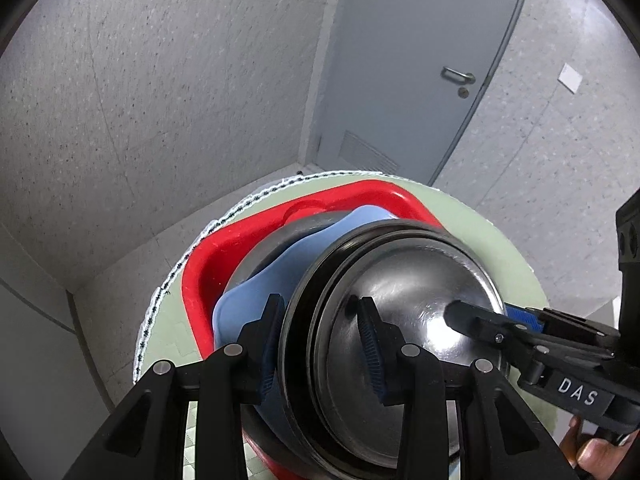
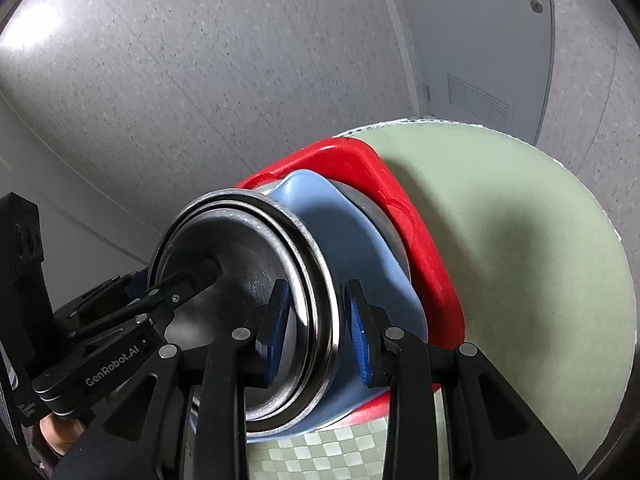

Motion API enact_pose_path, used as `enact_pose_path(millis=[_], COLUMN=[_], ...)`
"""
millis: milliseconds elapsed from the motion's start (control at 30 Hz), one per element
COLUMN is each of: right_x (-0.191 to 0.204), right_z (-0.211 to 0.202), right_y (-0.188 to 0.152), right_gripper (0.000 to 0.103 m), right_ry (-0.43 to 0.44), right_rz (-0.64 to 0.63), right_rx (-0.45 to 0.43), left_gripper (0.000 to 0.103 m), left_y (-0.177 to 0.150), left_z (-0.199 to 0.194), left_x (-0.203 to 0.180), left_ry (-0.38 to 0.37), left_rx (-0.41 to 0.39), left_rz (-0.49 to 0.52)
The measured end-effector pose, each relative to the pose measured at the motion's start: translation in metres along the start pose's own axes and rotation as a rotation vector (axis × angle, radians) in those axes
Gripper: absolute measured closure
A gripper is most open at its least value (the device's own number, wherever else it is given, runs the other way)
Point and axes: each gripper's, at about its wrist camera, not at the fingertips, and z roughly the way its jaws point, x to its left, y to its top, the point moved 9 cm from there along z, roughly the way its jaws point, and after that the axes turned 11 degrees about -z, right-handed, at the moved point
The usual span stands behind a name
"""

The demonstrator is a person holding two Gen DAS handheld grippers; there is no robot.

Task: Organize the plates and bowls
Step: 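Lower the nested bowls onto the blue plate in the basket and release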

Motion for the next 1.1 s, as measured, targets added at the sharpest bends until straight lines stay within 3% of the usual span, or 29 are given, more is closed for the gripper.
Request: enact_pose_path(millis=[233,367,467,500,633,700,800,1100], right_x=[-0.005,-0.004,-0.002,-0.001,0.005,0.011,0.025,0.075], right_z=[0.010,0.008,0.002,-0.004,-0.032,-0.050,-0.077,-0.170], right_y=[-0.001,0.000,-0.001,-0.001,-0.003,-0.009,-0.023,-0.094], right_gripper=[0.074,0.072,0.070,0.070,0.053,0.051,0.040,0.017], right_ry=[-0.041,-0.061,-0.065,-0.070,-0.110,-0.135,-0.166,-0.249], right_rz=[-0.013,-0.020,-0.011,-0.008,-0.008,-0.010,-0.023,-0.053], right_rx=[-0.001,-0.018,-0.039,-0.061,-0.126,-0.150,-0.181,-0.274], left_gripper=[0.067,0.056,0.037,0.033,0.021,0.014,0.007,0.001], left_y=[0.016,0.020,0.018,0.019,0.010,0.005,-0.010,-0.100], left_z=[0.028,0.037,0.028,0.022,-0.011,-0.028,-0.054,-0.170], left_x=[-0.001,-0.006,-0.006,-0.005,0.006,0.009,0.009,-0.012], left_ry=[0.010,0.009,-0.012,-0.009,-0.018,0.004,0.024,0.065], left_rx=[0.023,0.028,0.009,-0.013,-0.068,-0.101,-0.148,-0.325], left_rz=[0.000,0.020,0.012,0.007,0.004,0.020,0.033,0.104])
